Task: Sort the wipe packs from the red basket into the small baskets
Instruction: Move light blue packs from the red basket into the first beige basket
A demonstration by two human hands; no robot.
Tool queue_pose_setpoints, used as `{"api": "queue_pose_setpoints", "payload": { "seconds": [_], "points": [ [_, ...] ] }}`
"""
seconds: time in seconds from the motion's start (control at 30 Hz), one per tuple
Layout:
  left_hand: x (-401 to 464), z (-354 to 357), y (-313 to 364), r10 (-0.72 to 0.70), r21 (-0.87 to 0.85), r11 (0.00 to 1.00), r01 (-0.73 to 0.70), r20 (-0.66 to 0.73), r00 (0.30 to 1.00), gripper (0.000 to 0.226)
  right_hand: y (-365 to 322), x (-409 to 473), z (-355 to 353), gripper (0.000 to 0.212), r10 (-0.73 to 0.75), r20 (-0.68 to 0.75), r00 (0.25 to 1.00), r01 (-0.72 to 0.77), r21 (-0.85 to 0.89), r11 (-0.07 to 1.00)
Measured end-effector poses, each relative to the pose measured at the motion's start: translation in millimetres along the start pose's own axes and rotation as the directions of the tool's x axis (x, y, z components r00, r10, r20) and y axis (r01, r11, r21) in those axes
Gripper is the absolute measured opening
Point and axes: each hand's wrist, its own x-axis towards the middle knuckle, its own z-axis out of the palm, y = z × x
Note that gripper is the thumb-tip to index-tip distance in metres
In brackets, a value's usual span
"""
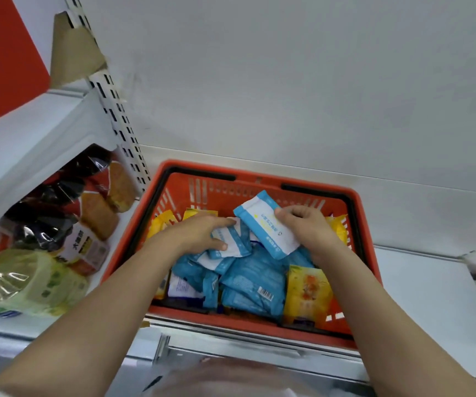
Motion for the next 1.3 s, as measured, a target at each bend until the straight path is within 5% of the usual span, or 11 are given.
{"api": "queue_pose_setpoints", "payload": {
  "seconds": [0.13,0.33,0.5,0.57,0.67,0.8,1.0,1.2,1.3],
  "points": [
    [12.5,-6.2,-3.2,-0.069,0.122,0.991,0.050,0.158,0.985,0.082,1.7,-20.5,-5.8,0.018,0.031,-0.035,0.999,-0.030,0.016,0.999],
    [19.6,-14.1,3.3,-0.127,0.278,0.958,0.074,0.179,0.976,0.092,1.4,-36.2,-9.0,0.013,0.029,-0.028,0.999,-0.028,0.047,0.999],
    [15.8,-12.8,-2.2,-0.126,0.351,0.925,0.147,-0.081,0.989,0.066,3.2,-44.9,-7.8,0.046,0.052,-0.055,0.997,-0.046,0.100,0.994],
    [14.1,-15.4,-6.5,-0.109,0.223,0.963,0.150,-0.184,0.977,0.055,5.0,-50.6,-6.6,0.063,0.048,-0.085,0.995,-0.035,0.140,0.990],
    [12.6,-25.7,-6.3,-0.126,-0.116,0.989,0.089,-0.362,0.924,0.048,6.0,-62.3,-5.9,0.057,0.024,-0.141,0.990,0.008,0.222,0.975],
    [8.1,-23.2,13.0,-0.117,-0.683,0.717,-0.141,-0.317,0.941,0.034,3.0,-80.7,-10.1,0.037,0.047,-0.289,0.956,0.055,0.335,0.941],
    [-11.3,-0.2,60.9,0.070,-0.783,0.582,-0.220,-0.221,0.973,0.018,14.4,-129.3,-35.4,0.029,0.037,-0.466,0.884,0.174,0.401,0.899],
    [-46.5,37.6,136.1,0.222,-0.752,0.568,-0.334,-0.252,0.942,0.010,47.9,-203.9,-85.7,0.075,-0.017,-0.665,0.746,0.348,0.369,0.862],
    [-68.6,79.5,194.7,0.282,-0.741,0.559,-0.373,-0.253,0.925,0.012,77.3,-252.8,-122.5,0.058,-0.029,-0.750,0.661,0.390,0.310,0.867]
  ]
}}
